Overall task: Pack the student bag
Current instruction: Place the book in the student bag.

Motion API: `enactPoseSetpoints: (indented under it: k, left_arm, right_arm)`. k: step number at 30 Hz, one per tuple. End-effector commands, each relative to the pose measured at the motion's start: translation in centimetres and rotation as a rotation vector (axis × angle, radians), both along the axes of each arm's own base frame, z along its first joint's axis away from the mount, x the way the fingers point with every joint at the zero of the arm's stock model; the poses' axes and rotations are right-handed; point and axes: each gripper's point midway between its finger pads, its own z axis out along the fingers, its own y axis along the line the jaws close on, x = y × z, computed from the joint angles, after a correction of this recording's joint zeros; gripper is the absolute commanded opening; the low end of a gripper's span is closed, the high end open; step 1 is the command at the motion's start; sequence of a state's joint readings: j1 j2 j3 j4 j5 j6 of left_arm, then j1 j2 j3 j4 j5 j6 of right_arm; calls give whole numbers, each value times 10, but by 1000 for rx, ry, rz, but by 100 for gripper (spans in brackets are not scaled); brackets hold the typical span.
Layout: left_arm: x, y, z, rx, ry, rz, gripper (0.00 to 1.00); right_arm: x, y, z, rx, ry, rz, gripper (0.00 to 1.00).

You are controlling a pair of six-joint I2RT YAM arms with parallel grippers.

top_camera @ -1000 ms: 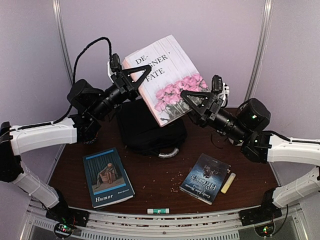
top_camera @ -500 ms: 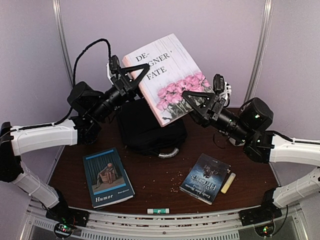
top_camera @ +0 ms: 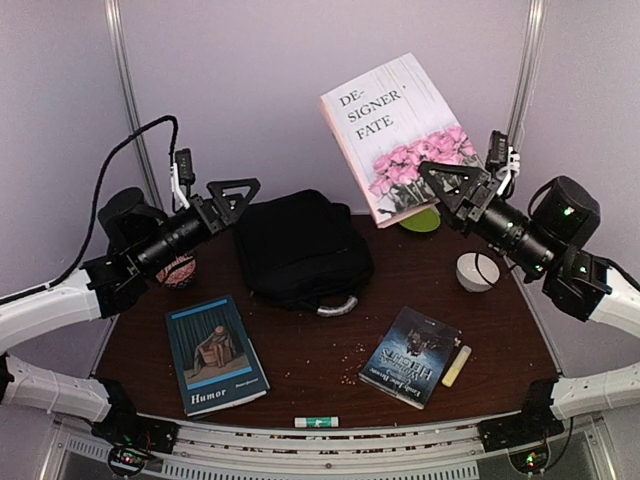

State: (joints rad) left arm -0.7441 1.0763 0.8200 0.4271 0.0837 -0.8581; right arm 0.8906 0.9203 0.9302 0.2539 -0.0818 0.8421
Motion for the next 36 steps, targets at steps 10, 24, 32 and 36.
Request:
enactPoseSetpoints:
  k: [10,24,32,36]
  left_arm:
    - [26,-11,-182,1439,-28,-123,98]
    - [92,-67,-242,1733,-43,-115,96]
    - [102,-82,-268,1742,-39,-164,90]
    - [105,-86,-277,1738,-36,-188,87]
  right_arm:
    - [25,-65,-132,-231,234,-224,33]
    - [14,-72,-159,-257,271,-202,33]
    - [11,-70,-158,-254,264,-182,33]
    - [9,-70,-157,-249,263,-178,33]
